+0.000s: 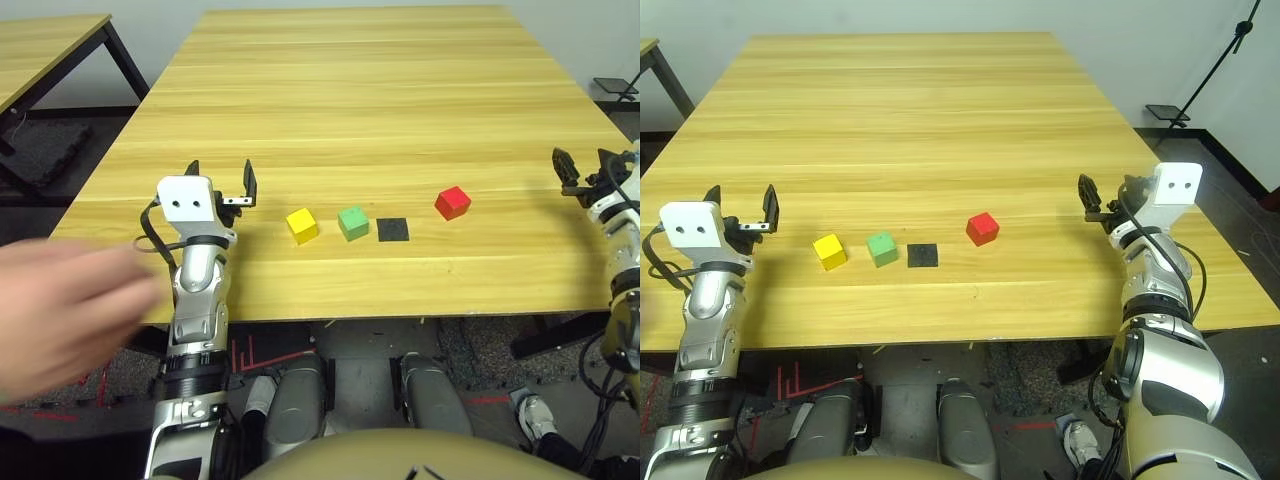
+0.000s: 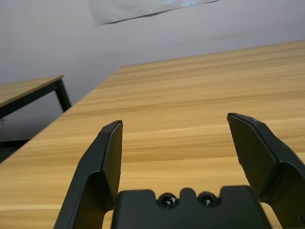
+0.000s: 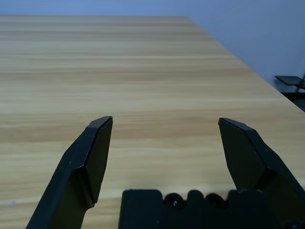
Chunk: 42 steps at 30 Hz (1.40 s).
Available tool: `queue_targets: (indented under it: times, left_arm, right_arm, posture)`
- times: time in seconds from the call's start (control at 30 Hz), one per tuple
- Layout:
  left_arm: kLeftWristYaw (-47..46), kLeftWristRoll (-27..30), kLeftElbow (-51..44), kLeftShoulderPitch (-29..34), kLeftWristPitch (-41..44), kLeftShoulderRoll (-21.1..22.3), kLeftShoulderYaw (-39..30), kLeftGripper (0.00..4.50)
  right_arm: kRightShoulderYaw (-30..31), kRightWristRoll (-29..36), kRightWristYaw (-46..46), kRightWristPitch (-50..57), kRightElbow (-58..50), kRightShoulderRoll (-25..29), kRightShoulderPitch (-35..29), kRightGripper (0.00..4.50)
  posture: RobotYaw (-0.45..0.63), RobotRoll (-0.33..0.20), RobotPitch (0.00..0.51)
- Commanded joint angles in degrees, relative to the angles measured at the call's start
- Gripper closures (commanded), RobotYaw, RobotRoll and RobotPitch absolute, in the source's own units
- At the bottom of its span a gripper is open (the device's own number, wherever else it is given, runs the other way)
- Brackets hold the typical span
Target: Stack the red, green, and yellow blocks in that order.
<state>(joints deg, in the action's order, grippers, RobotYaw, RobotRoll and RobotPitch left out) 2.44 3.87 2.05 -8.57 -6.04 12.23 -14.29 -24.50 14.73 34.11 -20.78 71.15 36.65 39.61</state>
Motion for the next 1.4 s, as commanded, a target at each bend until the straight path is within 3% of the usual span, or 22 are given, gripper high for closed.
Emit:
queue_targets:
  times: [0.03, 0.23, 0.37, 0.5, 0.63, 0.73, 0.9, 1.13, 1.4]
  left_arm:
    - [-0.9, -0.5, 3.0, -0.7, 0.2, 0.9, -0.9, 0.03]
    - [3.5, 4.2, -1.5, -0.7, 2.7, 1.1, 0.3, 0.03]
    - [12.0, 10.3, -8.4, -4.7, 10.1, 4.9, 2.7, 0.03]
    - [18.9, 14.5, -11.0, -9.1, 16.6, 9.3, 4.5, 0.03]
    - [23.2, 18.2, -13.1, -12.6, 24.2, 12.3, 6.1, 0.03]
    - [25.8, 18.9, -13.3, -14.3, 28.2, 14.4, 7.3, 0.03]
    - [30.0, 19.0, -14.1, -13.8, 33.2, 18.3, 9.3, 0.03]
    - [38.6, 19.3, -20.8, -5.7, 43.1, 29.3, 14.7, 0.03]
    - [37.6, 20.5, -27.9, -1.0, 49.3, 30.1, 14.0, 0.03]
  right_arm:
    - [-1.0, 0.5, -0.9, -0.3, 0.7, 0.9, -1.0, 0.00]
    - [1.9, -0.9, 6.5, 5.3, -0.9, 1.7, 3.1, 0.00]
    - [12.7, -8.0, 23.9, 12.1, -2.9, 4.0, 10.8, 0.00]
    - [20.4, -13.4, 34.2, 15.6, -2.1, 4.4, 16.7, 0.00]
    - [29.4, -20.6, 47.8, 10.5, -0.9, 4.5, 21.3, 0.00]
    - [33.8, -24.4, 52.6, 7.6, 0.8, 3.3, 24.6, 0.00]
    - [38.5, -29.6, 52.1, 3.3, 2.6, 0.6, 27.5, 0.00]
    - [43.6, -36.6, 45.5, -3.2, 4.7, -2.9, 30.1, 0.00]
    - [45.8, -40.4, 41.5, -4.9, 6.1, -6.0, 30.7, 0.00]
  posture:
    - [0.19, -0.151, 0.060]
    - [0.18, -0.144, 0.068]
    - [0.21, -0.158, 0.052]
    - [0.24, -0.164, 0.043]
    - [0.25, -0.169, 0.045]
    - [0.28, -0.170, 0.046]
    - [0.32, -0.169, 0.051]
    - [0.39, -0.164, 0.065]
    - [0.46, -0.163, 0.086]
